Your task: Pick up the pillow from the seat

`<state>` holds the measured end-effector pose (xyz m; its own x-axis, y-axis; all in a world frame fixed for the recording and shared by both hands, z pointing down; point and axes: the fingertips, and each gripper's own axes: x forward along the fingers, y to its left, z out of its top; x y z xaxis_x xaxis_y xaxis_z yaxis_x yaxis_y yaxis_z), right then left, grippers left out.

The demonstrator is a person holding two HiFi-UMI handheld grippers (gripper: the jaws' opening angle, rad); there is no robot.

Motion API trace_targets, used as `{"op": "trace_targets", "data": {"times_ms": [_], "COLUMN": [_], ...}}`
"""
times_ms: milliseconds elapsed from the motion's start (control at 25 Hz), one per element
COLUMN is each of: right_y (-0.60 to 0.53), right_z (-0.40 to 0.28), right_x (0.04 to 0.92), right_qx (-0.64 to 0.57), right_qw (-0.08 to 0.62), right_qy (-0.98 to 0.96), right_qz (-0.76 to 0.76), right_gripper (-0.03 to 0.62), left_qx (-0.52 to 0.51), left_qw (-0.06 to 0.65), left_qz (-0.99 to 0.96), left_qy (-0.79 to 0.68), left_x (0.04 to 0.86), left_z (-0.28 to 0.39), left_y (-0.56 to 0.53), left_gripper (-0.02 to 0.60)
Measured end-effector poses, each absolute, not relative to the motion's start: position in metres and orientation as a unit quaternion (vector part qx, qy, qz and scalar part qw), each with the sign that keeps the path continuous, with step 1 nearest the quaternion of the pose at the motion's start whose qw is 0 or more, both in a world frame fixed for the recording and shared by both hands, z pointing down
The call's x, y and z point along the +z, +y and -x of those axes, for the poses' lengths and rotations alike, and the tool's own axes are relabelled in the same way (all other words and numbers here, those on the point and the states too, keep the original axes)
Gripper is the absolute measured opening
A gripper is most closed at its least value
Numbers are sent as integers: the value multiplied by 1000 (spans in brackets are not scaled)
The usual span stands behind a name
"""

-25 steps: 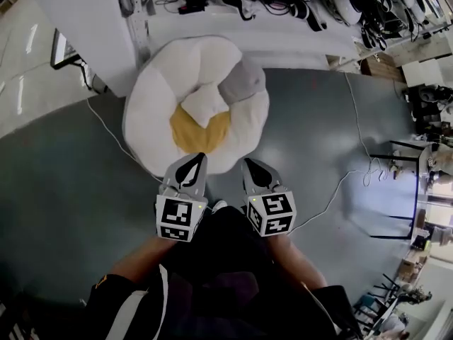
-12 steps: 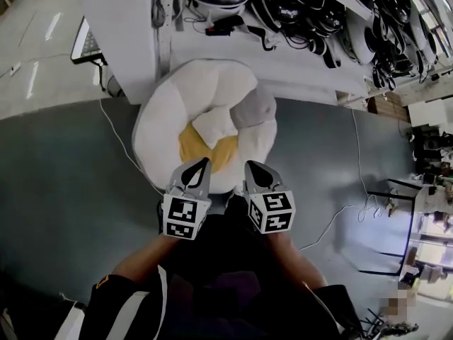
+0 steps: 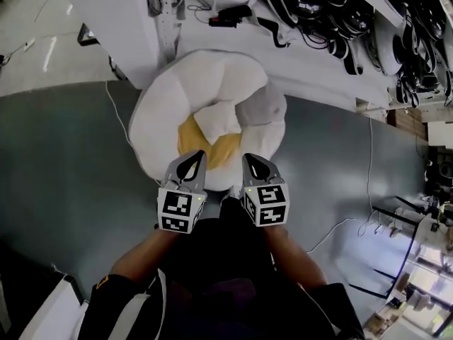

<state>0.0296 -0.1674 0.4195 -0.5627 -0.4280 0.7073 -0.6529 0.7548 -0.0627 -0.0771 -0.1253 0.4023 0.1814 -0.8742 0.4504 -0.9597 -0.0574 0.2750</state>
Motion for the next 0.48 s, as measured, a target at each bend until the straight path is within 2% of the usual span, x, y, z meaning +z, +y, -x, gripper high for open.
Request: {"op": "trace_targets", "data": {"times_ms": [240,480], "right_y": [-218,-256], "right_z": [-48,-57], "right_x": [471,535], "right_qx": [164,166], "right_qw": [371,387], "right_qy": [-872,-875], "right_qz": [-274,-240], "right_gripper": [3,49], "left_qx": [100,116], "left_qw": [281,289], "left_qz": [-695,-672], "left_qy": [-655,-672], "left_x": [444,505], "left_z": [50,35], "left_y": [-169,-205], "left_gripper": [2,3]}}
